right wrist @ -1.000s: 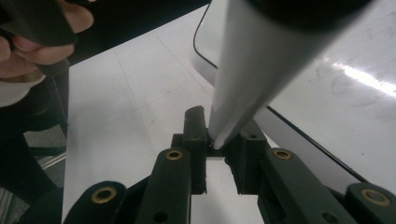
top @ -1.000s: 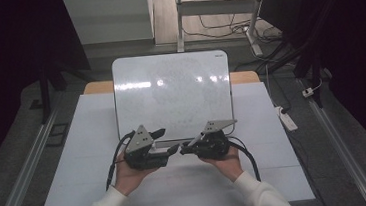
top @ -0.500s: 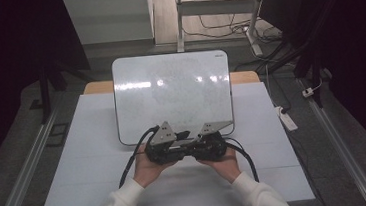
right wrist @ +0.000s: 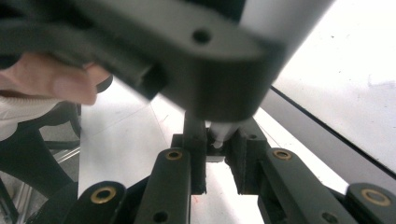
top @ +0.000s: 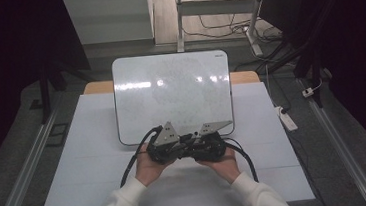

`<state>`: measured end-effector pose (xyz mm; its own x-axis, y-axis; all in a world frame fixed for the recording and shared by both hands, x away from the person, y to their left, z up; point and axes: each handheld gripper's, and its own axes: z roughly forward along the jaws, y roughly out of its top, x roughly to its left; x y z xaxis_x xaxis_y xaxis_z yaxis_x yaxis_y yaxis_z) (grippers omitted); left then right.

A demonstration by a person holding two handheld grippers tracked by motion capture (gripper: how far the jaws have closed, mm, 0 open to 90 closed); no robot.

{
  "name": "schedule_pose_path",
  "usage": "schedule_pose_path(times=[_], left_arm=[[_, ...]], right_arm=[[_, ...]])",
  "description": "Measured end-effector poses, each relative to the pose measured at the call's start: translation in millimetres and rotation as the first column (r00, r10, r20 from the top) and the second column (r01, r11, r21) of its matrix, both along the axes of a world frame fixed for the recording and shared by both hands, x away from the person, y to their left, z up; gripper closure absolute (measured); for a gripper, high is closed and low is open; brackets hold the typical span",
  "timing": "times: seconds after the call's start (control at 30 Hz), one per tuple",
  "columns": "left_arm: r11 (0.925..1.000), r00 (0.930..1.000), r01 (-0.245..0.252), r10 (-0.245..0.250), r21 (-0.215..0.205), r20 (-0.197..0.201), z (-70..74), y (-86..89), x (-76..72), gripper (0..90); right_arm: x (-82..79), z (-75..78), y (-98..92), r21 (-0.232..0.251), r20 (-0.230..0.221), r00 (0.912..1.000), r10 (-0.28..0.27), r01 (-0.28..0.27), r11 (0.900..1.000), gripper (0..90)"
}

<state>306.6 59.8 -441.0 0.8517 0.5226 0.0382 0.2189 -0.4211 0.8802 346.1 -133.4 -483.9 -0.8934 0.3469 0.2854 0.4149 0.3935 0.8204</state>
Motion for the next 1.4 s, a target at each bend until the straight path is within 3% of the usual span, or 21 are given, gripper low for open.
schedule_pose_path(times=[0.13, 0.3, 0.43, 0.53, 0.6, 0.8, 1.0, 1.13, 1.2, 1.4], left_arm=[[0.9998, 0.9998, -0.009, 0.009, -0.019, -0.016, 1.4, 5.6, 1.5, 81.9], [0.9973, 0.9978, -0.066, 0.065, -0.033, -0.014, 6.6, 22.6, 4.0, 81.9], [0.9889, 0.9903, -0.137, 0.135, -0.059, -0.032, 10.4, 44.3, 8.6, 81.9], [0.9775, 0.9797, -0.197, 0.193, -0.076, -0.054, 11.8, 61.5, 12.4, 81.9], [0.9682, 0.9707, -0.236, 0.231, -0.083, -0.066, 12.5, 72.3, 15.0, 81.9], [0.9410, 0.9457, -0.320, 0.310, -0.110, -0.096, 14.0, 98.6, 20.6, 81.9], [0.9262, 0.9324, -0.357, 0.346, -0.121, -0.105, 15.6, 114.1, 21.4, 81.9], [0.9180, 0.9256, -0.375, 0.362, -0.130, -0.110, 17.7, 121.7, 21.3, 81.9], [0.9151, 0.9229, -0.381, 0.367, -0.132, -0.116, 19.0, 124.8, 21.2, 81.9], [0.9035, 0.9065, -0.414, 0.399, -0.110, -0.138, 18.6, 132.5, 24.0, 81.9]], right_arm=[[0.1, -0.9, 1.1, 0.018, -0.008, 0.9999, 0.007, -0.007, 1.000, 75.7], [-3.9, 3.2, -0.2, 0.043, 0.041, 0.9991, -0.011, 0.009, 0.999, 57.3], [-5.7, 7.9, -9.4, 0.072, 0.090, 0.9940, -0.063, 0.057, 0.996, 50.2], [-4.6, 9.2, -20.7, 0.073, 0.105, 0.9878, -0.115, 0.107, 0.992, 46.9], [-4.6, 8.2, -30.5, 0.053, 0.132, 0.9796, -0.152, 0.146, 0.988, 45.6], [-6.2, 2.5, -68.7, 0.012, 0.211, 0.9436, -0.255, 0.259, 0.966, 43.9], [-10.9, -1.1, -100.5, 0.002, 0.282, 0.9079, -0.310, 0.323, 0.946, 42.8], [-15.5, -3.2, -114.6, -0.024, 0.315, 0.8962, -0.312, 0.336, 0.941, 42.1], [-17.6, -4.3, -120.2, -0.023, 0.316, 0.8948, -0.315, 0.339, 0.940, 42.0], [-25.2, -6.8, -134.2, -0.027, 0.318, 0.8839, -0.343, 0.370, 0.929, 41.5]])
